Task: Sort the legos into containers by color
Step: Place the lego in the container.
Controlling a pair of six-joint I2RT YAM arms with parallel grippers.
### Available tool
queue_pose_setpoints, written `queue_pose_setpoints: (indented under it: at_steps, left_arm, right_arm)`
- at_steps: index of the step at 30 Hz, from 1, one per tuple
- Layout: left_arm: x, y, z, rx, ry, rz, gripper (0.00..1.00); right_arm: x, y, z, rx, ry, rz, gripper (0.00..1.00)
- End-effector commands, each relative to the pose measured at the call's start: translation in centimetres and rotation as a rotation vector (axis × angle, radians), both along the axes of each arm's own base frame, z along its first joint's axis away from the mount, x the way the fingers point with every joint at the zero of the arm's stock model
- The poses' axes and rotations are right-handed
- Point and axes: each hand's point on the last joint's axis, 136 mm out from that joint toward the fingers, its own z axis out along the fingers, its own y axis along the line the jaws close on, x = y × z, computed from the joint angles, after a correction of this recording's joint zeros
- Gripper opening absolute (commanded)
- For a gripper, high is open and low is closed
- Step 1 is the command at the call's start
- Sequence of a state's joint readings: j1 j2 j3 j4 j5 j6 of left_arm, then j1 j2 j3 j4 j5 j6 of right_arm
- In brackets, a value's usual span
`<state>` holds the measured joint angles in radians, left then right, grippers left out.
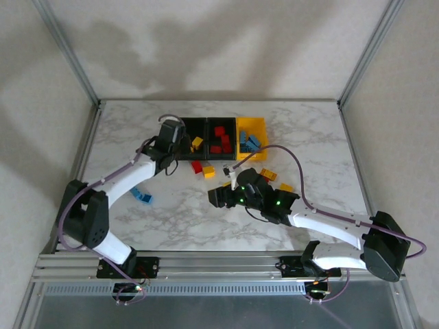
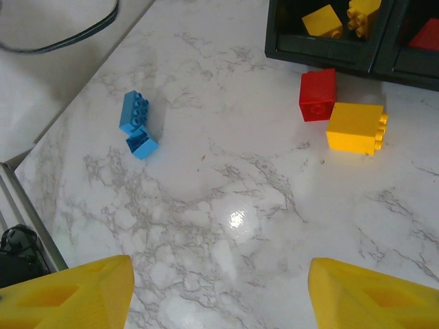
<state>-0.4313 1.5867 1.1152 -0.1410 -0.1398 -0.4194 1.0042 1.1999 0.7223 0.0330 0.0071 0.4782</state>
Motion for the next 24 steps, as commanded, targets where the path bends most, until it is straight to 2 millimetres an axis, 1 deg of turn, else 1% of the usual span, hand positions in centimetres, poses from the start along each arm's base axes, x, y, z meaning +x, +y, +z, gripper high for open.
queue_pose_setpoints:
  at_steps: [1, 7, 12, 16, 20, 23, 24]
  left_arm:
    - [1.7, -0.5, -0.7, 0.065, 0.026, -0.008, 0.34]
    - [5.6, -1.0, -2.8, 0.113, 0.065, 0.014, 0.34]
    - [7.6, -0.9, -4.2, 0.115, 0.086, 0.035, 0.35]
    - [8.3, -0.9, -5.3, 0.131, 0.104, 0.041, 0.37]
    - [8.5, -1.0, -5.9, 0.122, 0.116, 0.041, 0.46]
    - [8.4, -1.1, -5.3, 0.112, 0.105, 0.042, 0.52]
    - [8.3, -1.0, -5.1, 0.109, 0.103, 0.041, 0.52]
  right_arm:
    - [0.1, -0.2, 1.7, 0.023, -0.039, -0.012, 0.68]
    - [0.0, -1.1, 1.5, 0.011, -0.04, -0.039, 0.68]
    - [0.1, -1.3, 1.2, 0.002, -0.034, -0.05, 0.68]
    - [0.3, -1.3, 1.0, -0.006, -0.033, -0.055, 0.68]
    - [0.4, -1.2, 0.8, -0.012, -0.031, -0.058, 0.68]
    - [0.4, -1.0, 0.7, -0.013, -0.027, -0.054, 0.68]
    - [0.4, -1.0, 0.7, -0.013, -0.028, -0.053, 0.68]
